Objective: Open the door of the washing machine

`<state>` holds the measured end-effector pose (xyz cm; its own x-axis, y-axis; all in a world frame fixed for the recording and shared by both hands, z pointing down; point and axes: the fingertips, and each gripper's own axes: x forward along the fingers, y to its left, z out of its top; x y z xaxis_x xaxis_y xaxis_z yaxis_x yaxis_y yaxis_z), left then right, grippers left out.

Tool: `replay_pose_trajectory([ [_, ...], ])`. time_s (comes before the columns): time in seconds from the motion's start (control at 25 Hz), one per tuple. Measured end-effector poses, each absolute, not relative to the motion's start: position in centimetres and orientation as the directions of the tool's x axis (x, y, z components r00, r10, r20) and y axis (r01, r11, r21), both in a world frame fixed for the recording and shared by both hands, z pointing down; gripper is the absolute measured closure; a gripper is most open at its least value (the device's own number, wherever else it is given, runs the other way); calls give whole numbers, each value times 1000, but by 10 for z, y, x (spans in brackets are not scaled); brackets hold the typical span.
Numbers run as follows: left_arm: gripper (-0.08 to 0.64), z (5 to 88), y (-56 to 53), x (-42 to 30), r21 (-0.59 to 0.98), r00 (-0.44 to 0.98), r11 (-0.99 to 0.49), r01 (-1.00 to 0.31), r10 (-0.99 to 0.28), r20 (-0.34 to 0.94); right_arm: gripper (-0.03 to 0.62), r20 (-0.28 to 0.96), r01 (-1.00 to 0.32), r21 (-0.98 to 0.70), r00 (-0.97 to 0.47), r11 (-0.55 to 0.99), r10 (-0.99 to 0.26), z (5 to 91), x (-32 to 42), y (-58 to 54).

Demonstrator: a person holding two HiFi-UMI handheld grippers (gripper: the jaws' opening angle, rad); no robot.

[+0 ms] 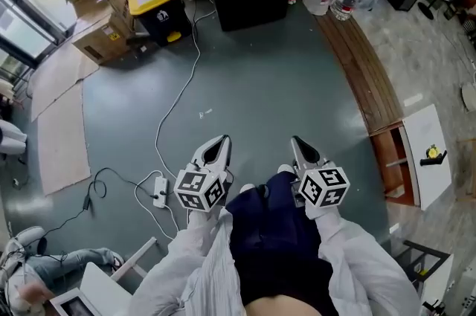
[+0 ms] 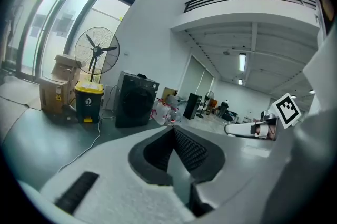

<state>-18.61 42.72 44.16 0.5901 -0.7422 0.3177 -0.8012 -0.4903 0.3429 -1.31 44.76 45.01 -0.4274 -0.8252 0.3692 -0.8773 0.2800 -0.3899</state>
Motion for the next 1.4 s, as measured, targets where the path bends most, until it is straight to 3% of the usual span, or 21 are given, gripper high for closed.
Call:
replay_pose_trajectory([
  [0.12, 548, 443, 434, -194, 347, 596, -495, -797, -740, 312, 584, 391, -880, -386, -428, 277, -815, 455, -24, 456],
  [0.36, 347, 438, 417, -205, 402, 607, -486, -776, -746, 272, 584, 378, -864, -405, -456, 300, -806, 450, -42, 431],
  [0.48, 286, 437, 393, -209, 448, 593, -451, -772, -766, 250, 583, 377, -851, -423, -477, 310, -794, 451, -44, 407],
  [1.4, 219, 442, 160, -131, 377, 567, -457, -805, -778, 269, 584, 342, -831, -410, -522, 375, -782, 457, 34, 160],
])
